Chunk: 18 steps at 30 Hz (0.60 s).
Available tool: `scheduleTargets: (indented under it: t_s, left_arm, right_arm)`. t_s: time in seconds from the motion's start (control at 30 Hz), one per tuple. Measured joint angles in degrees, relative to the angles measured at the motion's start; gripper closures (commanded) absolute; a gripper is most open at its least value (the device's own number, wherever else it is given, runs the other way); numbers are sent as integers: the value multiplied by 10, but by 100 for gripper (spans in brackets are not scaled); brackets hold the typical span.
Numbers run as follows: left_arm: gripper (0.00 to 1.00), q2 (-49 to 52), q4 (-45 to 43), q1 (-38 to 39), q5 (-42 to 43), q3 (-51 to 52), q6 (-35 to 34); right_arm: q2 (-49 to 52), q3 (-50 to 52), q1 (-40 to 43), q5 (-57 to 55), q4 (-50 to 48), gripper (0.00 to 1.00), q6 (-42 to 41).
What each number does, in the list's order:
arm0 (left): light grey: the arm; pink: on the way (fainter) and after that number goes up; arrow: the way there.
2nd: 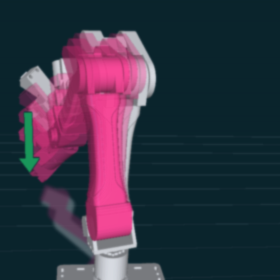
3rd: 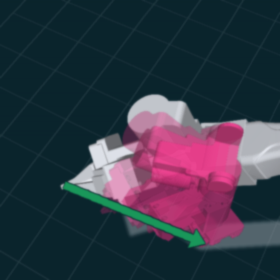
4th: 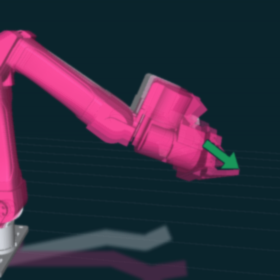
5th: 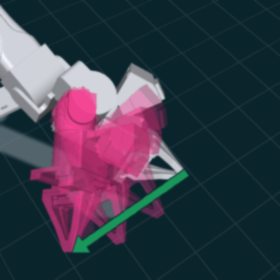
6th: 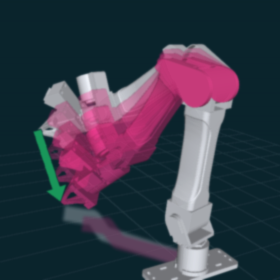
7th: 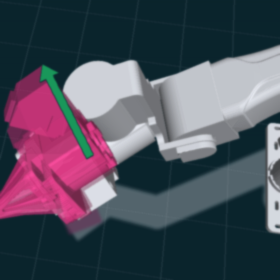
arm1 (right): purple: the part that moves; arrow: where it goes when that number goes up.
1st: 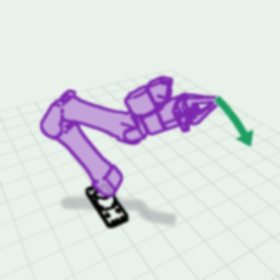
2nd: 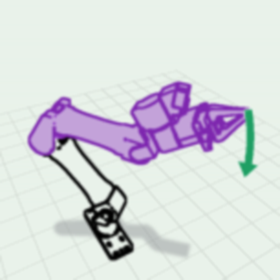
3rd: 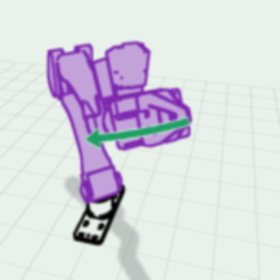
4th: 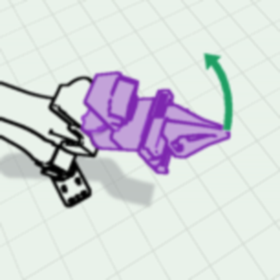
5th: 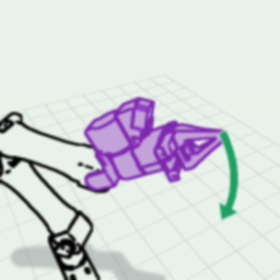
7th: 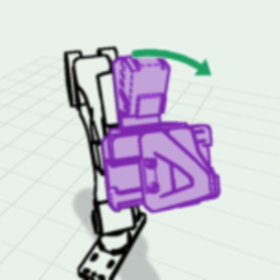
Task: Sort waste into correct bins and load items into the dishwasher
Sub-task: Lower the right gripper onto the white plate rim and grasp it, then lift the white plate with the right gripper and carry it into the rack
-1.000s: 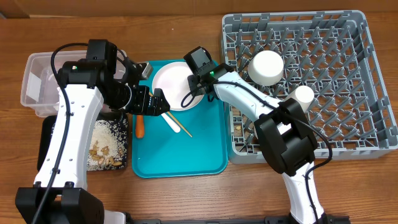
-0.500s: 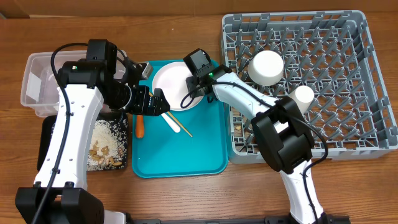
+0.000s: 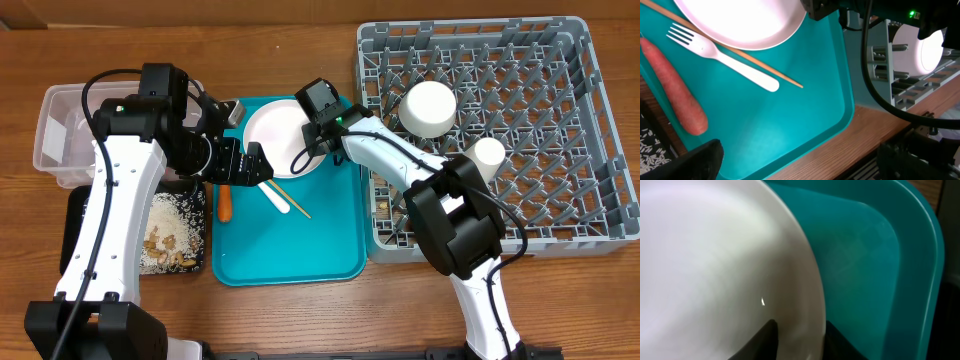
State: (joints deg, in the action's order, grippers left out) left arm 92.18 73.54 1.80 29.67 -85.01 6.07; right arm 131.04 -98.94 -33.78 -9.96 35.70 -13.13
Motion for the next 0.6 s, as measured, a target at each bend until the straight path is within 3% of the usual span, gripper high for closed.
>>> scheduleTargets:
  t_s: [0.07, 0.6]
  left_arm:
    - [0, 0, 0, 0, 0, 0, 0]
    - [0, 0, 0, 0, 0, 0, 0]
  right_arm:
    - [0, 0, 0, 0, 0, 96, 2]
    - [0, -2, 0, 4, -8, 96, -9]
